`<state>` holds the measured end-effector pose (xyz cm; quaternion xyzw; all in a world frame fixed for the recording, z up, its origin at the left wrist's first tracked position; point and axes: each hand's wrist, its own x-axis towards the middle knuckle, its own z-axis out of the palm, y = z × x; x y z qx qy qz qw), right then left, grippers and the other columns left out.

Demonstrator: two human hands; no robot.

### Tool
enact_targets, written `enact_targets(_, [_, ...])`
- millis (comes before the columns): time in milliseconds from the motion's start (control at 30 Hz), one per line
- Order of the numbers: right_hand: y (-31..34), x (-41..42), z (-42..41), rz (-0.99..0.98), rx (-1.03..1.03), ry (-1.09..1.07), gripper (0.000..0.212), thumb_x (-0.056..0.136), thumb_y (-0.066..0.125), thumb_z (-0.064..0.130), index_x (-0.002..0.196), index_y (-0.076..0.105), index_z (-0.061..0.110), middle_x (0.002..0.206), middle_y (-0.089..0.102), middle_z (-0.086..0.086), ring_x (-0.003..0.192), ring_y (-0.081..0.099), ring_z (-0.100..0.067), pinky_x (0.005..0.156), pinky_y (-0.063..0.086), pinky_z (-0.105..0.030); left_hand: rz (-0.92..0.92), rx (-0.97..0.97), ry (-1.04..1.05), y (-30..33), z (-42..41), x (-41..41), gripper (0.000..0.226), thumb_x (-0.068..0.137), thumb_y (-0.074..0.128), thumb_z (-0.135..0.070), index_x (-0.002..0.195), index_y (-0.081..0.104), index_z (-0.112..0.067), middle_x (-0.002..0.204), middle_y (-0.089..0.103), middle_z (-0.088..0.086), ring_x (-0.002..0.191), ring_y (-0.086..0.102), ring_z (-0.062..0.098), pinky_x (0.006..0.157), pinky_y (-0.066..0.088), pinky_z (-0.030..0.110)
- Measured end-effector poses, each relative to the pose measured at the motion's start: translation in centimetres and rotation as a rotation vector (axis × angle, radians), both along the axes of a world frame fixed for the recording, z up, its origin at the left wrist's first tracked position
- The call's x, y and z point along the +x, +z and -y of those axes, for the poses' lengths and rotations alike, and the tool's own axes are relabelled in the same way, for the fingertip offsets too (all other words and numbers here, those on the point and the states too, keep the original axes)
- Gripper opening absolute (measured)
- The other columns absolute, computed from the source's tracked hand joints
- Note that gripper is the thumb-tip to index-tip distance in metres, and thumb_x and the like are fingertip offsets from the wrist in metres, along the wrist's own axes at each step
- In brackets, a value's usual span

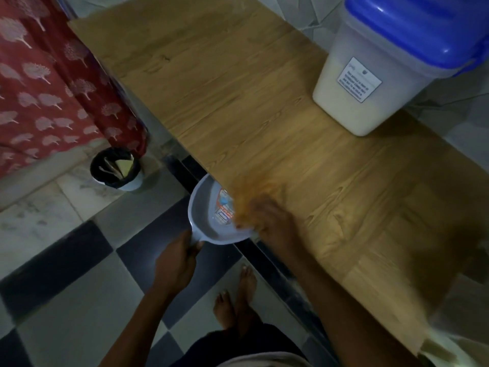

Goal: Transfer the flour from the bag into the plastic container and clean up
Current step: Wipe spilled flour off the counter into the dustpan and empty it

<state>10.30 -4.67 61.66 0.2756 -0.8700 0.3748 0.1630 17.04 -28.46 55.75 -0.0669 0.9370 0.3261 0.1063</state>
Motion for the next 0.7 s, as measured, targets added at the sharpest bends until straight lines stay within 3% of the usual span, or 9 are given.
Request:
enact_targets(100, [-1.1, 1.4, -0.6, 0.275, -0.022, -0.099, 0.035, 0.078, 0.059, -0.008, 0.109, 0.073, 0.002, 0.115, 0.071, -0.013, 0.115, 0.065, -0.025, 0.093, 0.055, -0.045, 0.011, -0.012, 0.042, 0.3, -0.5, 0.3, 0.018, 0.1, 0.049, -0.039, 0.083, 0.048, -0.032, 0.07, 0.058, -0.009, 0.065, 0.056, 0.007, 0.059, 0.048, 0.038])
enact_targets(167, [0.6, 1.1, -3.2, 0.305, -0.107, -0.244, 0.025, 0.092, 0.066, 0.014, 0.112, 0.072, 0.0, 0.117, 0.071, -0.014, 0.112, 0.066, -0.026, 0.095, 0.055, -0.046, 0.028, -0.024, 0.038, -0.2, -0.7, 0.6, 0.02, 0.099, 0.049, -0.041, 0.083, 0.048, -0.029, 0.069, 0.058, -0.008, 0.065, 0.058, 0.011, 0.058, 0.05, 0.038])
enact_targets(233, [2.6, -0.9, -8.0, 0.226, -0.118, -0.463, 0.05, 0.098, 0.053, 0.041, 0.116, 0.069, -0.003, 0.115, 0.071, -0.016, 0.105, 0.068, -0.024, 0.095, 0.054, -0.039, 0.057, -0.021, 0.041, -1.0, -0.9, 1.3, 0.02, 0.099, 0.048, -0.042, 0.086, 0.05, -0.027, 0.071, 0.06, -0.007, 0.068, 0.06, 0.013, 0.06, 0.052, 0.04])
enact_targets(333, [2.6, -4.4, -15.1, 0.163, 0.096, -0.835, 0.042, 0.088, 0.05, 0.035, 0.1, 0.072, 0.0, 0.095, 0.073, -0.021, 0.084, 0.069, -0.033, 0.08, 0.052, -0.038, 0.071, -0.034, 0.028, -1.4, -1.6, 2.3, 0.019, 0.099, 0.05, -0.04, 0.086, 0.049, -0.026, 0.075, 0.06, -0.007, 0.072, 0.061, 0.018, 0.061, 0.048, 0.035])
enact_targets(400, [0.1, -4.8, -16.2, 0.263, 0.203, -0.928, 0.033, 0.084, 0.057, 0.029, 0.099, 0.072, 0.004, 0.097, 0.072, -0.022, 0.086, 0.069, -0.038, 0.084, 0.049, -0.037, 0.07, -0.028, -0.005, -1.4, -2.3, 3.1, 0.014, 0.099, 0.05, -0.039, 0.09, 0.051, -0.028, 0.079, 0.061, -0.007, 0.073, 0.06, 0.016, 0.062, 0.047, 0.034])
enact_targets(500, [-3.5, -2.3, -12.1, 0.335, 0.146, -0.633, 0.036, 0.093, 0.055, 0.033, 0.118, 0.068, 0.01, 0.119, 0.069, -0.012, 0.107, 0.064, -0.021, 0.099, 0.045, -0.029, 0.113, -0.039, -0.033, -1.2, -3.6, 4.0, 0.012, 0.1, 0.05, -0.038, 0.097, 0.053, -0.026, 0.087, 0.06, -0.009, 0.077, 0.058, 0.013, 0.066, 0.046, 0.033])
enact_targets(567, [-3.7, 1.6, -6.5, 0.263, -0.005, -0.316, 0.022, 0.097, 0.053, 0.019, 0.112, 0.068, 0.012, 0.117, 0.066, -0.003, 0.11, 0.059, -0.011, 0.106, 0.039, -0.015, 0.114, -0.036, -0.047, -1.0, -4.5, 4.7, 0.012, 0.099, 0.048, -0.041, 0.095, 0.051, -0.029, 0.085, 0.059, -0.01, 0.08, 0.061, 0.016, 0.067, 0.048, 0.034])
enact_targets(633, [-3.5, 5.1, -3.6, 0.273, -0.048, -0.141, 0.036, 0.08, 0.052, -0.009, 0.105, 0.071, 0.007, 0.114, 0.069, -0.008, 0.111, 0.063, -0.02, 0.106, 0.045, -0.022, 0.113, -0.015, -0.057, -0.3, -5.4, 5.2, 0.015, 0.099, 0.046, -0.043, 0.097, 0.053, -0.03, 0.087, 0.061, -0.01, 0.083, 0.063, 0.016, 0.069, 0.049, 0.035])
enact_targets(700, [-2.2, 5.8, -5.5, 0.325, -0.119, -0.1, 0.043, 0.076, 0.049, -0.014, 0.108, 0.073, 0.002, 0.114, 0.07, -0.015, 0.11, 0.066, -0.027, 0.099, 0.053, -0.038, 0.09, -0.002, -0.06, 0.0, -6.2, 5.7, 0.023, 0.096, 0.041, -0.047, 0.099, 0.055, -0.029, 0.087, 0.062, -0.01, 0.081, 0.063, 0.015, 0.067, 0.05, 0.035])
